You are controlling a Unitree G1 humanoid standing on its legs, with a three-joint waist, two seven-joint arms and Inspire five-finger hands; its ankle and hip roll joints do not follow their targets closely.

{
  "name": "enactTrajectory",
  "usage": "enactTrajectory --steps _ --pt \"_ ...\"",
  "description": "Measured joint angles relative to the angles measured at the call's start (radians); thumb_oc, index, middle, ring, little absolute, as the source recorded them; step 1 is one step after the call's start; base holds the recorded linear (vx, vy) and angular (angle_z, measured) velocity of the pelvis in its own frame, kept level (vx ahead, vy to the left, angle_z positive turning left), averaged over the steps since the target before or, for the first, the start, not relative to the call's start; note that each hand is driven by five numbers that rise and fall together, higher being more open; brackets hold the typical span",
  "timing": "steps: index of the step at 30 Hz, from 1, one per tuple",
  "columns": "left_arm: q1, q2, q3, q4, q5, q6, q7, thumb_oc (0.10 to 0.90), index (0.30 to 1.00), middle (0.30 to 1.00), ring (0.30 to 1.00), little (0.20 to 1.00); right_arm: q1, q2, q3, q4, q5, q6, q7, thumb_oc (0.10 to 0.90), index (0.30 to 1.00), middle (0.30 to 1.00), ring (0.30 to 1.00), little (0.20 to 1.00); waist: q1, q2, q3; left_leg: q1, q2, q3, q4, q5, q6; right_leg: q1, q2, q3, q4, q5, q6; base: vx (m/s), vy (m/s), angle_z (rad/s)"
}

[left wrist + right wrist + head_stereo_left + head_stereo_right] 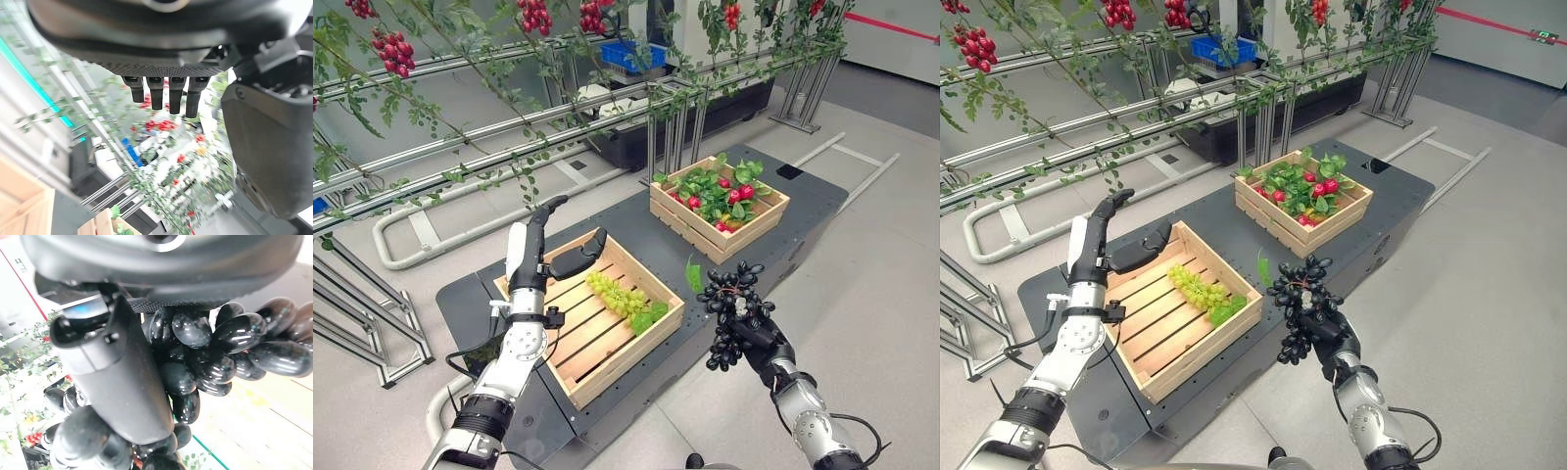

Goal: Pick up the fruits from the basket on one side to the basket on the other side

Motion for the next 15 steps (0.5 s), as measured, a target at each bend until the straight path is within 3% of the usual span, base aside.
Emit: enactTrajectory --steps 8,15 --pt "0.006 0.001 -0.002 0.0 -0.046 -0.009 -0.053 0.8 0.9 0.9 0.9 0.9 0.0 0.0 -0.001 0.0 0.0 0.0 0.0 0.4 0.3 0.3 0.3 0.3 -0.007 0.0 -0.003 0.0 0.0 0.002 0.001 0.0 0.0 -0.003 0.001 0.001 0.0 0.001 0.0 0.0 -0.021 -0.01" --pt "0.15 -0.032 0.004 -0.007 -0.137 -0.001 -0.087 0.8 0.9 0.9 0.9 0.9 0.054 0.017 -0.007 -0.001 -0.001 -0.02 0.0 0.4 0.3 0.3 0.3 0.3 -0.009 0.004 -0.017 -0.003 0.006 0.027 0.002 -0.004 -0.004 -0.018 0.008 0.023 0.0 0.002 -0.002 0.02 -0.115 -0.1"
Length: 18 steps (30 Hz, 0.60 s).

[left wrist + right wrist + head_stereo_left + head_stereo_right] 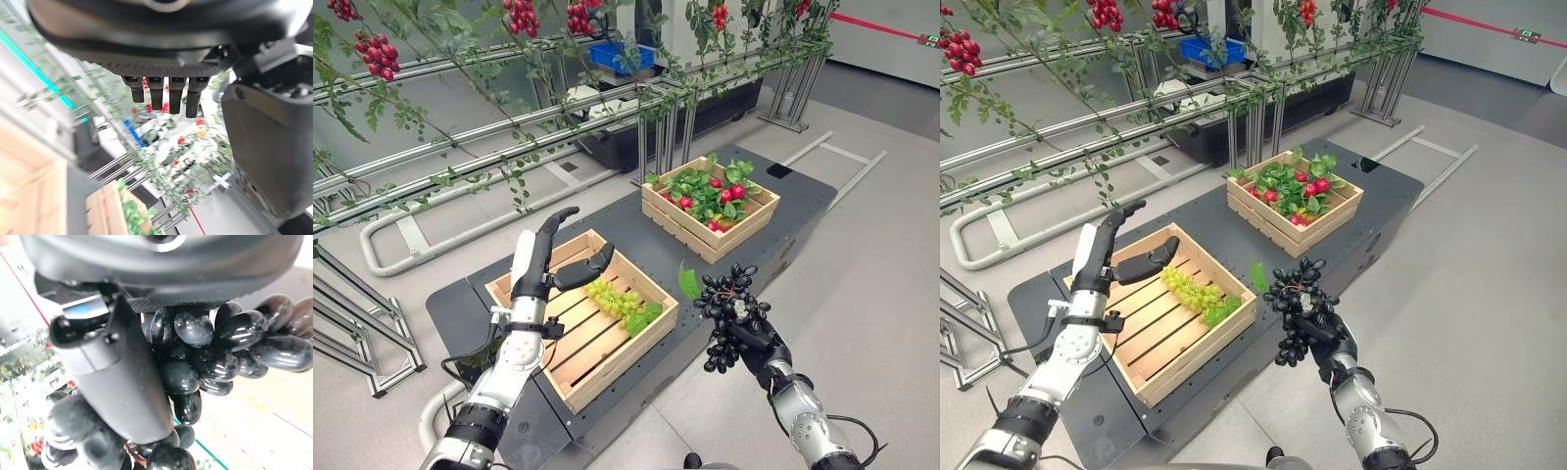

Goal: Pick up the fruits from the basket on one side to the basket on the other side

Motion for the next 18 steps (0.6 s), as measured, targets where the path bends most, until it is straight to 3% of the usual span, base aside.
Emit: enactTrajectory --steps 7,8,9,10,11,12,13,15,18 --pt "0.135 -0.045 -0.003 0.034 -0.054 0.045 -0.049 0.8 0.9 0.9 0.9 0.9 0.075 0.022 -0.003 0.001 0.001 -0.025 -0.009 0.4 0.3 0.3 0.3 0.3 0.005 0.0 -0.006 -0.01 -0.003 -0.009 0.011 -0.006 -0.007 -0.033 0.018 0.061 0.0 0.008 -0.004 -0.07 -0.017 -0.2" --pt "0.144 -0.045 0.002 0.055 -0.062 0.045 -0.044 0.8 0.9 0.9 0.9 0.9 0.068 0.023 -0.003 0.006 0.001 -0.027 -0.009 0.4 0.3 0.3 0.3 0.3 0.018 -0.008 -0.005 -0.023 -0.018 -0.092 0.055 -0.028 -0.009 -0.048 0.025 0.131 0.004 0.012 -0.013 -0.21 0.262 -0.95" --pt "0.166 -0.048 0.011 0.075 -0.071 0.044 -0.024 0.8 0.9 0.9 0.9 0.9 0.044 0.031 0.005 0.028 0.005 -0.029 -0.008 0.4 0.3 0.3 0.3 0.3 0.039 -0.041 -0.006 -0.087 -0.087 -0.283 0.187 -0.089 0.053 -0.077 0.009 0.261 0.016 0.035 0.0 -0.2 0.258 -1.41" --pt "0.187 -0.053 0.016 0.075 -0.075 0.042 -0.015 0.8 0.9 0.9 0.9 0.9 0.028 0.027 0.008 0.034 0.006 -0.029 -0.008 0.4 0.3 0.3 0.3 0.3 0.068 -0.047 -0.01 -0.104 -0.135 -0.379 0.191 -0.099 0.068 -0.106 -0.008 0.306 0.025 0.033 -0.004 -0.14 0.256 -2.17" --pt "0.211 -0.054 0.011 0.086 -0.075 0.043 -0.009 0.8 0.9 0.9 0.9 0.9 -0.019 0.016 0.003 0.058 0.01 -0.039 -0.003 0.4 0.3 0.3 0.3 0.3 0.093 -0.016 -0.008 -0.107 -0.17 -0.404 0.132 -0.111 0.097 -0.149 -0.002 0.328 0.025 0.059 0.001 -0.09 0.177 -1.84" --pt "0.206 -0.052 0.005 0.094 -0.071 0.043 -0.012 0.8 0.9 0.9 0.9 0.9 -0.033 0.012 -0.003 0.071 0.01 -0.044 -0.003 0.4 0.3 0.3 0.3 0.3 0.085 0.003 -0.004 -0.11 -0.165 -0.392 0.111 -0.078 0.088 -0.156 0.006 0.319 0.023 0.07 0.017 -0.12 0.239 -1.64" --pt "0.199 -0.044 0.004 0.12 -0.06 0.046 -0.015 0.8 0.9 0.9 0.9 0.9 -0.049 0.03 -0.015 0.109 0.011 -0.047 -0.011 0.4 0.3 0.3 0.3 0.3 0.078 0.0 0.002 -0.103 -0.162 -0.347 0.101 -0.072 0.096 -0.153 0.0 0.315 0.014 0.075 0.028 -0.1 0.157 -0.62" --pt "0.183 -0.036 0.005 0.111 -0.045 0.045 -0.013 0.8 0.9 0.9 0.9 0.9 -0.004 0.039 -0.038 0.107 0.012 -0.052 -0.014 0.4 0.3 0.3 0.3 0.3 0.052 0.005 0.001 -0.096 -0.159 -0.326 0.051 -0.048 0.105 -0.172 -0.01 0.276 0.014 0.061 0.038 -0.16 0.237 -0.5" --pt "0.163 -0.017 0.005 0.113 -0.045 0.039 -0.001 0.8 0.9 0.9 0.9 0.9 0.054 0.048 -0.039 0.115 0.012 -0.051 -0.013 0.4 0.3 0.3 0.3 0.3 0.033 -0.002 0.0 -0.071 -0.16 -0.294 0.004 -0.011 0.107 -0.171 -0.017 0.269 0.008 0.072 0.038 -0.11 0.135 -0.31"
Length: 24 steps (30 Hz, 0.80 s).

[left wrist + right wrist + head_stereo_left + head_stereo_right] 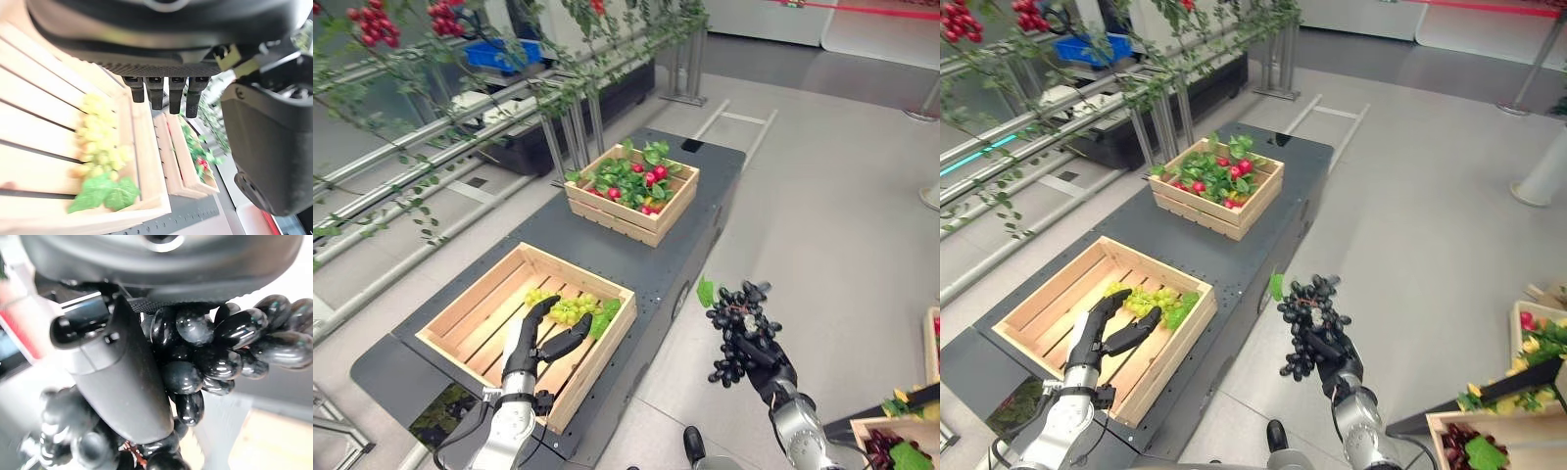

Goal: Pick up the fruits from the basket on one side to the basket on the other side

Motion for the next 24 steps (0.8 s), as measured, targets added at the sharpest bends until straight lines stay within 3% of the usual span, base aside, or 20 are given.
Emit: enactTrajectory --steps 2,5,9,11,12,13,14,15,16,17,19,22,23,24 --pt "-0.012 0.002 0.0 0.0 -0.011 -0.008 0.005 0.8 0.9 0.9 0.9 0.9 0.039 0.001 0.005 0.005 0.0 0.002 0.0 0.4 0.3 0.3 0.3 0.3 -0.029 0.016 0.01 0.003 -0.003 0.008 0.0 0.0 0.0 0.004 -0.003 0.001 -0.003 0.021 0.006 -0.15 0.158 -0.08" --pt "-0.049 -0.006 0.0 0.008 -0.021 -0.013 0.011 0.8 0.9 0.9 0.9 0.9 0.046 0.003 0.016 0.018 0.0 0.002 0.0 0.4 0.3 0.3 0.3 0.3 -0.038 0.029 0.023 0.006 -0.004 0.025 -0.002 -0.002 0.0 0.0 0.001 0.01 -0.002 0.031 0.007 -0.1 0.15 -0.18" --pt "-0.099 -0.005 -0.003 0.008 -0.019 -0.022 0.014 0.8 0.9 0.9 0.9 0.9 0.036 0.007 0.019 0.022 -0.001 0.0 0.001 0.4 0.3 0.3 0.3 0.3 -0.045 0.017 0.034 0.023 -0.014 0.059 -0.006 -0.012 0.002 0.001 0.002 0.037 0.003 0.045 0.011 -0.1 0.207 -0.26" --pt "-0.101 -0.001 -0.003 0.006 -0.019 -0.03 0.017 0.8 0.9 0.9 0.9 0.9 0.031 0.008 0.012 0.019 -0.003 0.0 0.001 0.4 0.3 0.3 0.3 0.3 -0.062 0.008 0.045 0.033 -0.021 0.097 -0.006 -0.015 0.009 -0.019 -0.012 0.017 0.012 0.009 0.031 -0.12 0.177 -0.49" --pt "-0.096 0.002 -0.003 0.001 -0.02 -0.03 0.019 0.8 0.9 0.9 0.9 0.9 0.029 0.008 0.004 0.019 -0.003 0.001 0.002 0.4 0.3 0.3 0.3 0.3 -0.062 0.013 0.054 0.035 -0.013 0.141 0.001 -0.013 0.01 -0.032 -0.015 -0.032 0.014 -0.033 0.041 -0.16 0.124 -0.95" --pt "-0.083 0.007 -0.001 -0.011 -0.022 -0.03 0.026 0.8 0.9 0.9 0.9 0.9 0.024 0.008 -0.001 0.019 -0.003 0.005 0.003 0.4 0.3 0.3 0.3 0.3 -0.052 0.024 0.062 0.035 0.007 0.199 0.001 -0.008 0.015 -0.044 -0.025 -0.123 0.027 -0.061 0.055 -0.16 0.07 -1.48" --pt "-0.068 0.007 0.017 -0.019 -0.029 -0.03 0.03 0.8 0.9 0.9 0.9 0.9 0.008 0.006 -0.002 0.028 -0.003 0.019 0.01 0.4 0.3 0.3 0.3 0.3 -0.02 0.041 0.08 0.039 0.043 0.292 0.002 -0.009 0.014 -0.086 -0.034 -0.284 0.122 -0.066 0.045 -0.14 0.053 -1.57" --pt "-0.061 0.005 0.026 -0.019 -0.03 -0.029 0.034 0.8 0.9 0.9 0.9 0.9 -0.003 0.002 -0.001 0.031 -0.003 0.031 0.012 0.4 0.3 0.3 0.3 0.3 -0.005 0.053 0.088 0.039 0.062 0.326 0.002 -0.012 0.011 -0.11 -0.035 -0.344 0.203 -0.069 0.04 -0.12 0.032 -1.53" --pt "-0.058 0.007 0.034 -0.019 -0.032 -0.028 0.031 0.8 0.9 0.9 0.9 0.9 -0.007 -0.001 0.0 0.031 -0.002 0.035 0.014 0.4 0.3 0.3 0.3 0.3 -0.006 0.067 0.098 0.036 0.09 0.347 0.002 -0.012 0.011 -0.133 -0.041 -0.354 0.358 -0.083 0.029 -0.08 0.014 -0.8" --pt "-0.061 0.009 0.035 -0.019 -0.032 -0.028 0.026 0.8 0.9 0.9 0.9 0.9 -0.004 -0.002 0.0 0.031 -0.002 0.035 0.014 0.4 0.3 0.3 0.3 0.3 -0.012 0.068 0.099 0.034 0.099 0.342 0.002 -0.013 0.012 -0.136 -0.044 -0.343 0.434 -0.091 0.027 -0.04 0.035 -0.43" --pt "-0.091 0.01 0.028 -0.014 -0.037 -0.028 0.01 0.8 0.9 0.9 0.9 0.9 0.002 -0.009 0.005 0.037 -0.001 0.035 0.014 0.4 0.3 0.3 0.3 0.3 -0.008 0.063 0.102 0.038 0.118 0.345 0.002 -0.006 0.002 -0.092 -0.098 -0.342 0.614 -0.188 0.019 -0.01 -0.015 -0.11" --pt "-0.097 0.009 0.037 -0.015 -0.039 -0.028 0.01 0.8 0.9 0.9 0.9 0.9 -0.011 -0.009 0.029 0.039 -0.002 0.036 0.021 0.4 0.3 0.3 0.3 0.3 0.007 0.064 0.104 0.049 0.136 0.401 0.002 0.01 -0.031 0.005 -0.169 -0.439 0.54 -0.223 0.006 0.0 -0.152 -0.24" --pt "-0.092 0.013 0.04 -0.015 -0.04 -0.028 0.012 0.8 0.9 0.9 0.9 0.9 -0.012 -0.006 0.048 0.039 -0.002 0.036 0.031 0.4 0.3 0.3 0.3 0.3 0.031 0.055 0.104 0.062 0.138 0.414 0.002 0.009 -0.049 0.046 -0.184 -0.458 0.477 -0.217 0.005 -0.02 -0.289 -0.64" --pt "-0.077 0.013 0.049 -0.019 -0.047 -0.028 0.016 0.8 0.9 0.9 0.9 0.9 -0.013 0.003 0.076 0.042 -0.004 0.04 0.036 0.4 0.3 0.3 0.3 0.3 0.062 0.043 0.097 0.069 0.144 0.443 0.005 0.01 -0.076 0.097 -0.175 -0.518 0.351 -0.22 0.0 -0.04 -0.332 -1.08"
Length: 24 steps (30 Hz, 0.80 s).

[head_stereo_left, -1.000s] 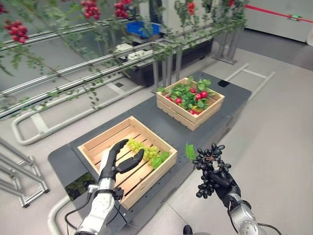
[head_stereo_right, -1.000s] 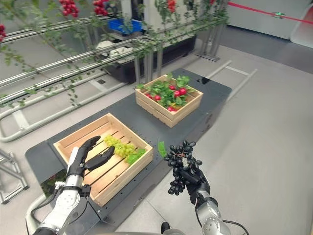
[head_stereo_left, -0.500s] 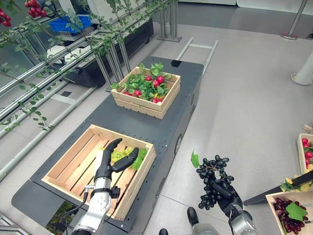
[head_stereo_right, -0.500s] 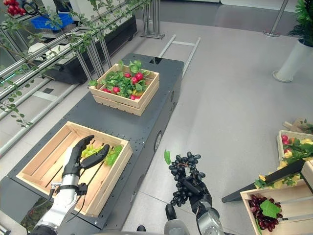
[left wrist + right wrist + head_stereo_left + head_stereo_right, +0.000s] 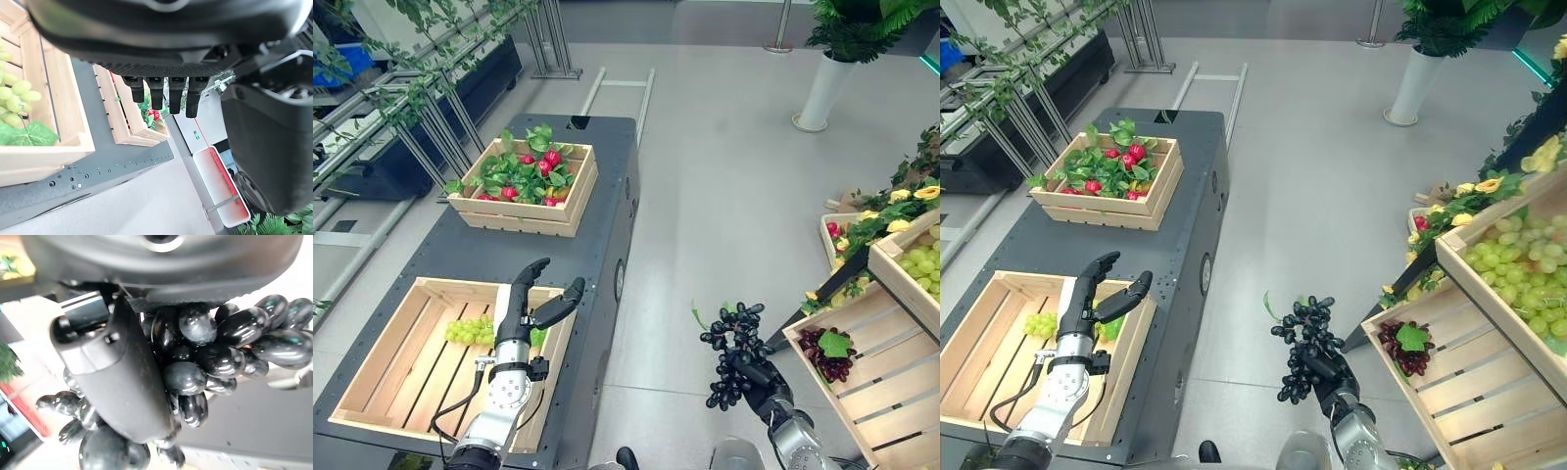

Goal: Pick up the fruits from the basket on one side to the basket on the other side

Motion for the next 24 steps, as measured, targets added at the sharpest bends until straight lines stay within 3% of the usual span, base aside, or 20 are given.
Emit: enactTrajectory --steps 1,2,4,6,9,14,18,24 --pt "0.021 0.002 0.008 -0.002 -0.005 0.0 0.018 0.8 0.9 0.9 0.9 0.9 -0.015 0.004 0.027 0.0 -0.004 0.01 0.007 0.4 0.3 0.3 0.3 0.3 0.037 -0.004 -0.005 -0.002 0.009 0.008 0.001 0.0 -0.025 0.037 0.043 -0.023 -0.123 0.01 0.016 -0.04 -0.254 -1.12" --pt "0.029 -0.005 0.015 0.002 -0.011 0.004 0.023 0.8 0.9 0.9 0.9 0.9 -0.031 0.002 0.04 0.002 -0.006 0.015 0.01 0.4 0.3 0.3 0.3 0.3 0.047 0.004 -0.005 -0.003 0.024 0.011 0.0 0.002 -0.035 0.052 0.067 -0.019 -0.191 0.041 0.018 -0.02 -0.173 -1.14" --pt "0.038 -0.008 0.014 0.0 -0.025 0.033 0.007 0.8 0.9 0.9 0.9 0.9 -0.046 0.001 0.05 -0.004 -0.008 0.031 0.012 0.4 0.3 0.3 0.3 0.3 0.039 0.007 -0.009 -0.01 0.06 -0.002 -0.003 0.013 -0.052 0.087 0.138 0.011 -0.328 0.119 -0.015 0.02 -0.151 -0.66" --pt "0.038 -0.013 0.01 -0.003 -0.025 0.036 -0.012 0.8 0.9 0.9 0.9 0.9 -0.039 -0.012 0.044 -0.004 -0.008 0.031 0.01 0.4 0.3 0.3 0.3 0.3 0.021 0.001 -0.015 -0.007 0.073 -0.016 -0.003 0.013 -0.059 0.095 0.16 0.032 -0.355 0.129 -0.025 0.01 -0.115 -0.29" --pt "0.031 -0.018 -0.003 -0.022 -0.027 0.059 -0.044 0.8 0.9 0.9 0.9 0.9 -0.018 -0.037 0.019 -0.004 -0.008 0.03 -0.011 0.4 0.3 0.3 0.3 0.3 -0.018 -0.01 -0.024 -0.003 0.083 -0.013 -0.003 0.016 -0.08 0.089 0.172 0.036 -0.355 0.131 -0.03 0.0 -0.123 -0.18" --pt "0.042 -0.03 -0.022 -0.02 -0.044 0.097 -0.072 0.8 0.9 0.9 0.9 0.9 0.032 -0.03 -0.018 -0.004 0.001 0.03 -0.049 0.4 0.3 0.3 0.3 0.3 -0.042 -0.03 -0.043 -0.006 0.078 -0.004 -0.003 0.014 -0.081 0.066 0.172 0.068 -0.355 0.142 -0.031 0.02 -0.121 -0.21" --pt "0.068 -0.032 -0.055 -0.02 -0.06 0.097 -0.076 0.8 0.9 0.9 0.9 0.9 0.064 -0.01 -0.027 -0.004 0.002 0.03 -0.061 0.4 0.3 0.3 0.3 0.3 -0.051 -0.029 -0.045 -0.007 0.075 0.022 -0.003 0.011 -0.08 0.04 0.174 0.11 -0.355 0.154 -0.032 0.03 -0.1 -0.26" --pt "0.101 -0.035 -0.063 -0.02 -0.069 0.097 -0.08 0.8 0.9 0.9 0.9 0.9 0.069 -0.007 -0.032 -0.003 -0.001 0.015 -0.088 0.4 0.3 0.3 0.3 0.3 -0.074 -0.019 -0.051 -0.023 0.069 0.065 -0.003 0.006 -0.073 0.001 0.162 0.118 -0.359 0.161 -0.033 0.0 -0.079 -0.21"
